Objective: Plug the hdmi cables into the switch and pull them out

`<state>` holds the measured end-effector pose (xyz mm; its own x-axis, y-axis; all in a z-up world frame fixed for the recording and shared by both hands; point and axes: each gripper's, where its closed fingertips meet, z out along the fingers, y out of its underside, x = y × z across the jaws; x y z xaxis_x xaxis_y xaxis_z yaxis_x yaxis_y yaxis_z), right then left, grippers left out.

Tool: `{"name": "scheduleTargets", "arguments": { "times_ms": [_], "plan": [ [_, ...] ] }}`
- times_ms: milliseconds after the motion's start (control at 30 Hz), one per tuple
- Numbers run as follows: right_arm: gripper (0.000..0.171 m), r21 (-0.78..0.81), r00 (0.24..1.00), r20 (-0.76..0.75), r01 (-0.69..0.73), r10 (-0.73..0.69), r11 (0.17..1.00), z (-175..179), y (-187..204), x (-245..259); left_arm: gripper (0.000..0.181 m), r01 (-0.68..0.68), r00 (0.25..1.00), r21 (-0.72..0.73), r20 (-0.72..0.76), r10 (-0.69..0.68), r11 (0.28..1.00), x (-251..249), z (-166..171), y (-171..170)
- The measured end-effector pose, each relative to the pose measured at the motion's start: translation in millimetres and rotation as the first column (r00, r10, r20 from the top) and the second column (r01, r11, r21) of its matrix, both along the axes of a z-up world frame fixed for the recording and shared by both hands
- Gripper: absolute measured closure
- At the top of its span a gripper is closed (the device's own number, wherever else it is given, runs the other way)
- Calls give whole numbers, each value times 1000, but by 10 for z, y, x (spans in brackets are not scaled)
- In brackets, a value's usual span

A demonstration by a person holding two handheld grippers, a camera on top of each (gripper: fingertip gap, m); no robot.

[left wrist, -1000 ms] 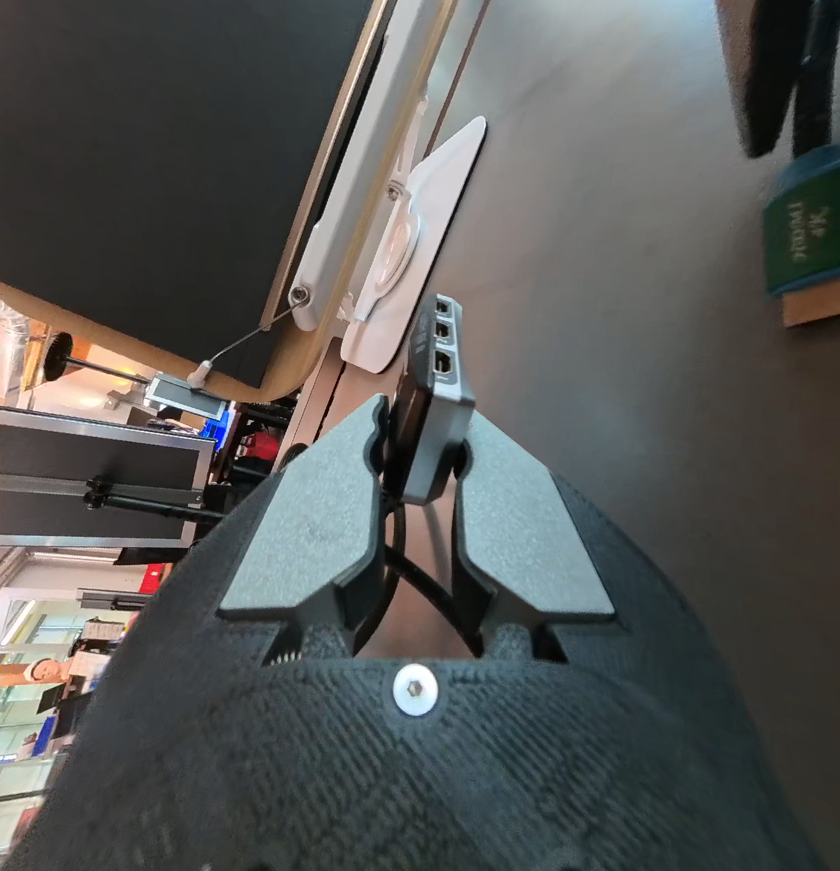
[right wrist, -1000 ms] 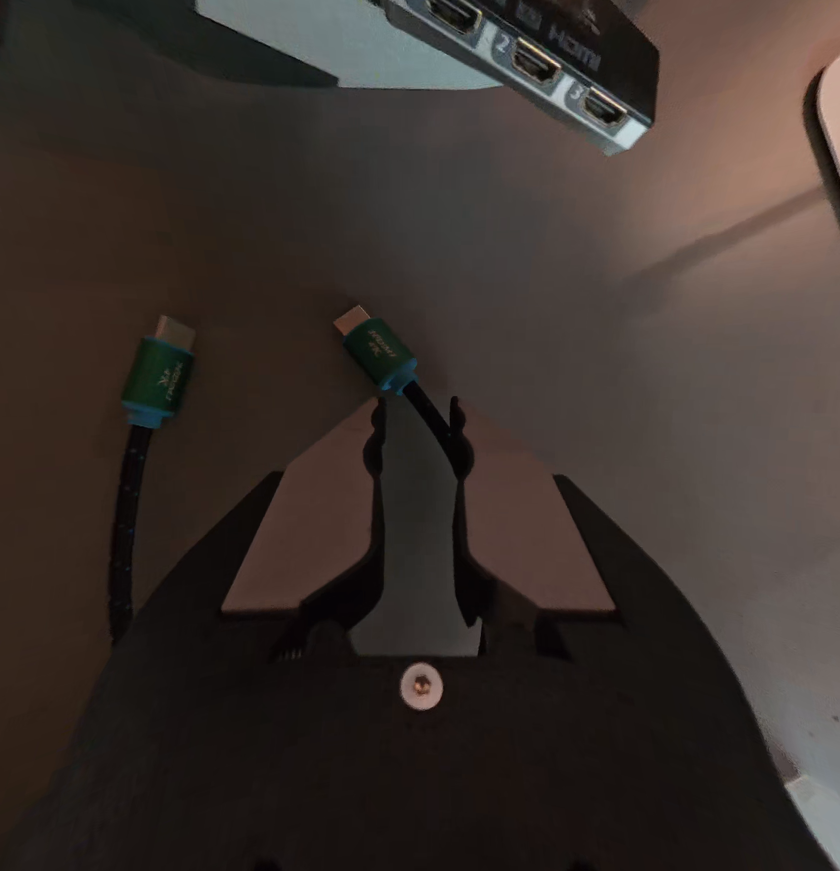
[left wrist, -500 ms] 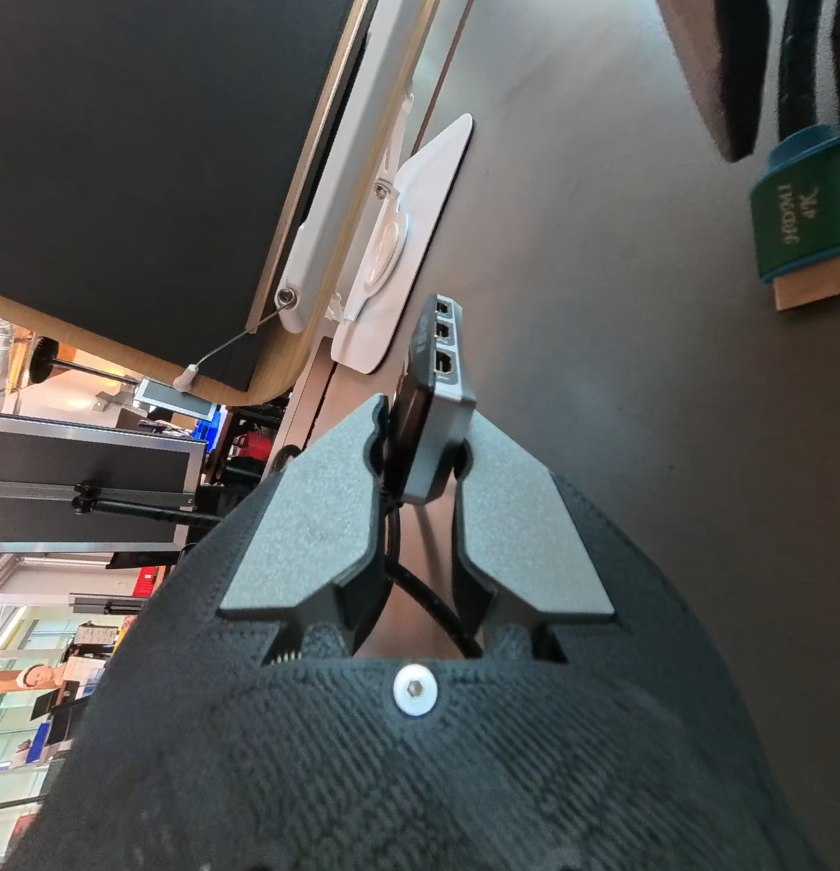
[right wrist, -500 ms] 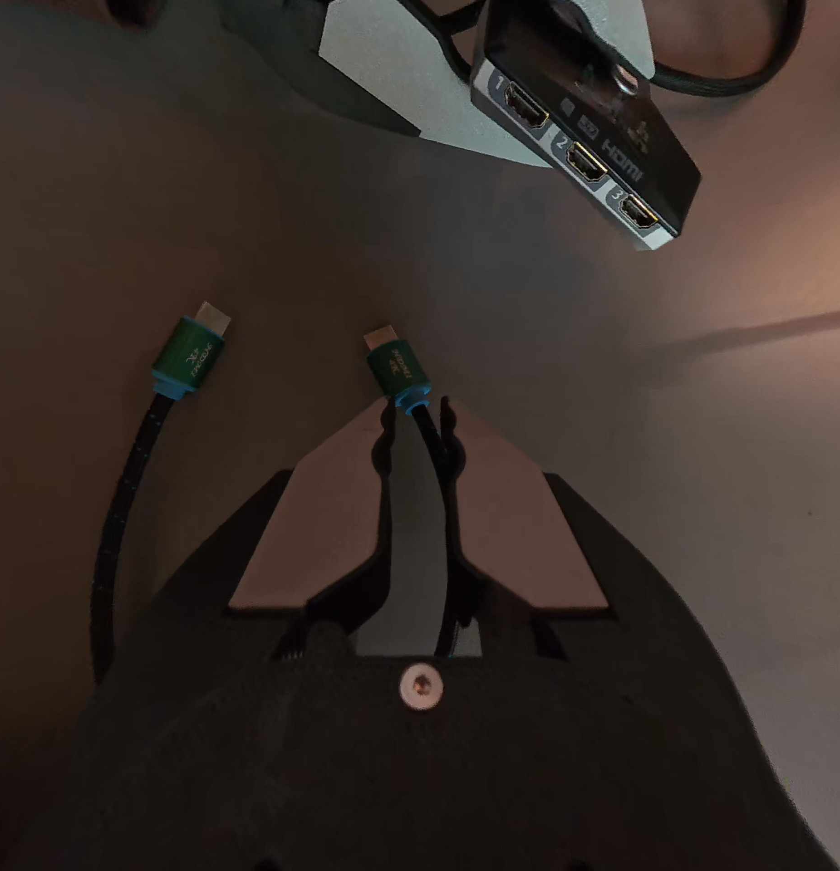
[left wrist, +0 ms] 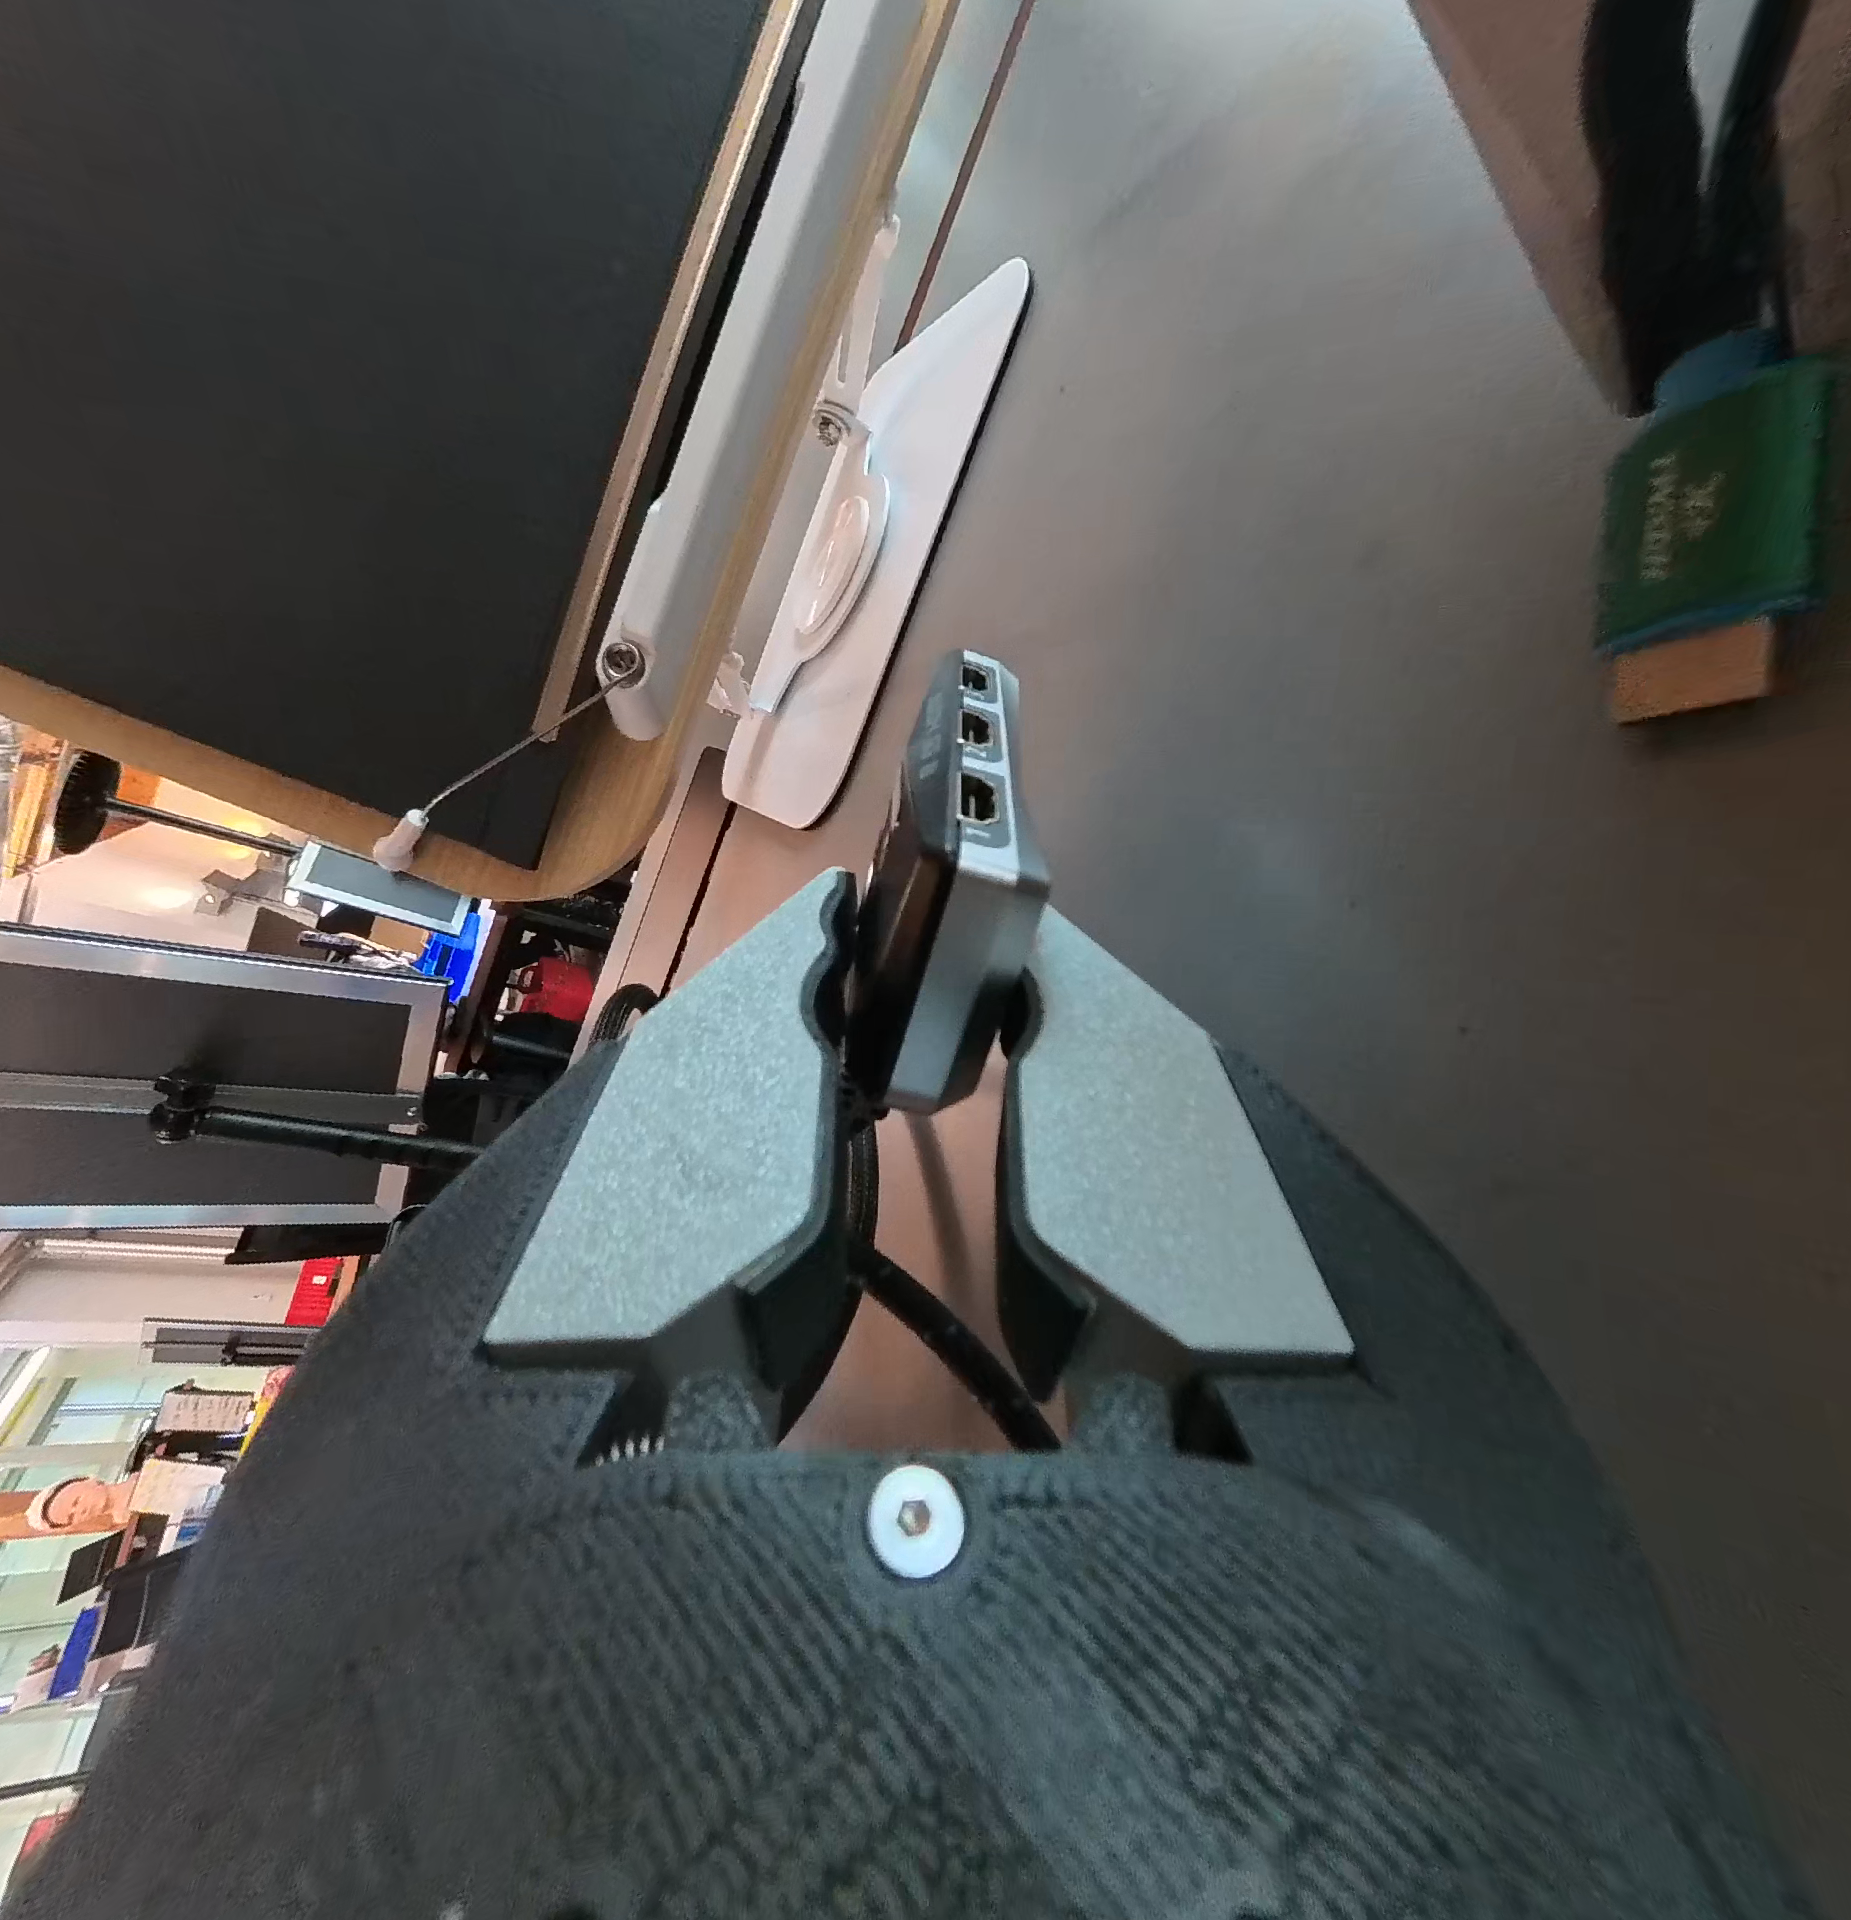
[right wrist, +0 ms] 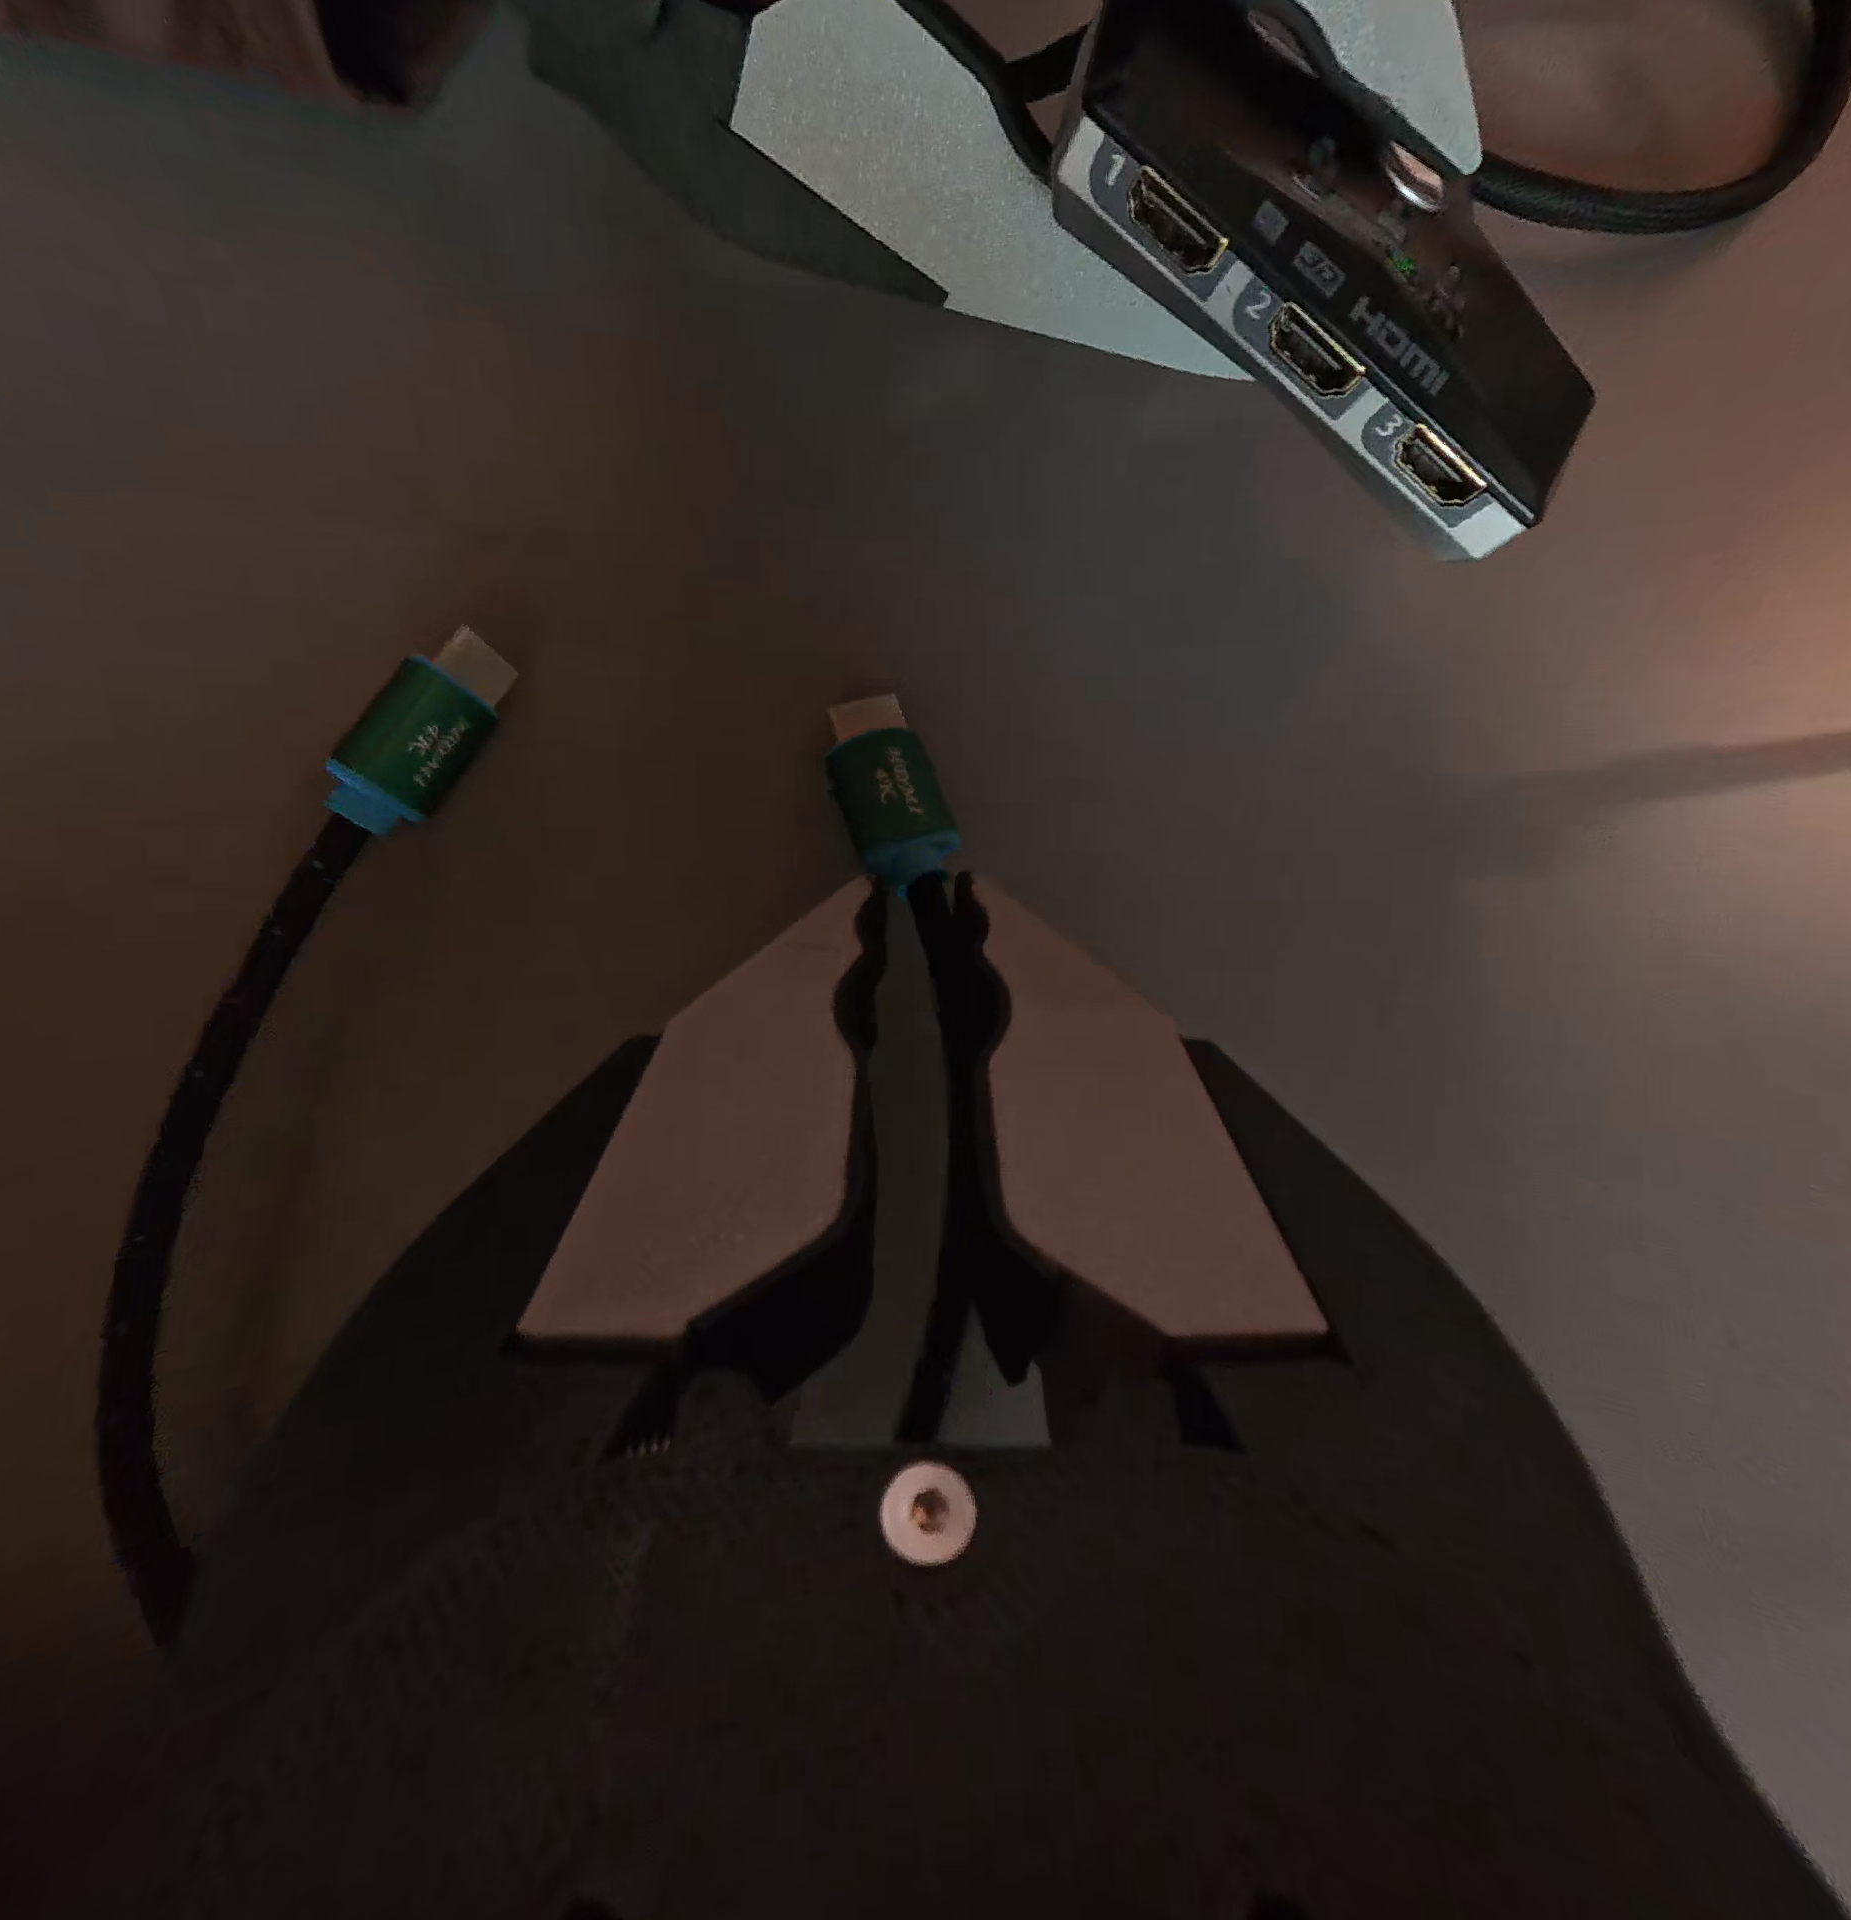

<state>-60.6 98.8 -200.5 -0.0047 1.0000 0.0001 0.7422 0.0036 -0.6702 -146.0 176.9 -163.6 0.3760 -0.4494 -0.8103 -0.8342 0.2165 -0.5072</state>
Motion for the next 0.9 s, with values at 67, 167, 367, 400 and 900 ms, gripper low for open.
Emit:
{"name": "scheduleTargets", "arguments": {
  "times_ms": [67,167,367,400,900],
  "plan": [
    [164,-3,1000,-7,21,-22,1000,4,33,1,157,2,1000,1,-3,-2,1000,0,-1,-2],
    [164,-14,995,-26,95,-95,995,44,132,8,157,2,1000,14,-20,-2,1000,-9,-3,1],
    [165,-49,958,-139,246,-250,968,286,257,-48,157,1,997,56,-78,3,998,-16,-26,9],
    [166,-55,948,-153,272,-278,961,322,279,-69,158,2,996,64,-87,4,998,-13,-27,9],
    [166,-56,885,-163,432,-435,900,473,252,-363,160,-26,987,164,-151,51,986,-13,48,46]
  ]
}}
